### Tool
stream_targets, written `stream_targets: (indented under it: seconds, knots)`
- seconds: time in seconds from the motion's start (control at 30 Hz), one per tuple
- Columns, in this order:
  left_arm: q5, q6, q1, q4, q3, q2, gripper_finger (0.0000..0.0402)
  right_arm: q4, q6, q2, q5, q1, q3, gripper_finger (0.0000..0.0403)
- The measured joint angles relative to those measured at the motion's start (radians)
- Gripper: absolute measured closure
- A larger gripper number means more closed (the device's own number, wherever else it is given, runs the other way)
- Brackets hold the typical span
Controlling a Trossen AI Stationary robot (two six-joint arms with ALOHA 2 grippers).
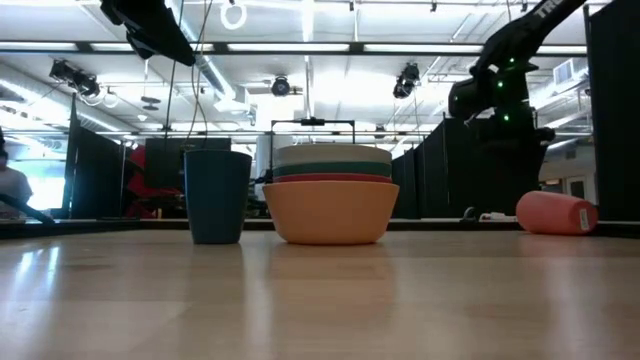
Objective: Nest bowls inside each other
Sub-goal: Put the orange cup to the right of stacked bowls
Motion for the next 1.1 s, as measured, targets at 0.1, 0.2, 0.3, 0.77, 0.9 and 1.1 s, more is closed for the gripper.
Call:
stream_targets:
  seconds: [0.1, 0.2, 0.3, 0.77, 0.9, 1.1]
  knots:
    - [0.004, -0.001, 0.000, 0.000, 0.000, 0.008, 0.0296, -0.051, -0.022, 0.038, 0.003, -0.009, 0.020, 0.0201]
    - [0.004, -0.003, 0.000, 0.000, 0.000, 0.008, 0.0293, -0.056, -0.071, 0.044, 0.003, -0.014, 0.022, 0.0207]
    - [0.004, -0.003, 0.000, 0.000, 0.000, 0.008, 0.0294, -0.055, -0.114, 0.045, 0.005, -0.023, 0.022, 0.0212]
    - [0.004, -0.006, 0.000, 0.012, 0.000, 0.008, 0.0300, -0.035, -0.186, 0.046, 0.000, -0.029, 0.022, 0.0225]
    - [0.004, -0.007, 0.000, 0.020, 0.000, 0.008, 0.0301, -0.027, -0.163, 0.046, 0.016, -0.028, 0.022, 0.0232]
    - [0.004, -0.009, 0.000, 0.032, 0.000, 0.008, 0.0302, -0.015, -0.125, 0.046, 0.041, -0.027, 0.022, 0.0242]
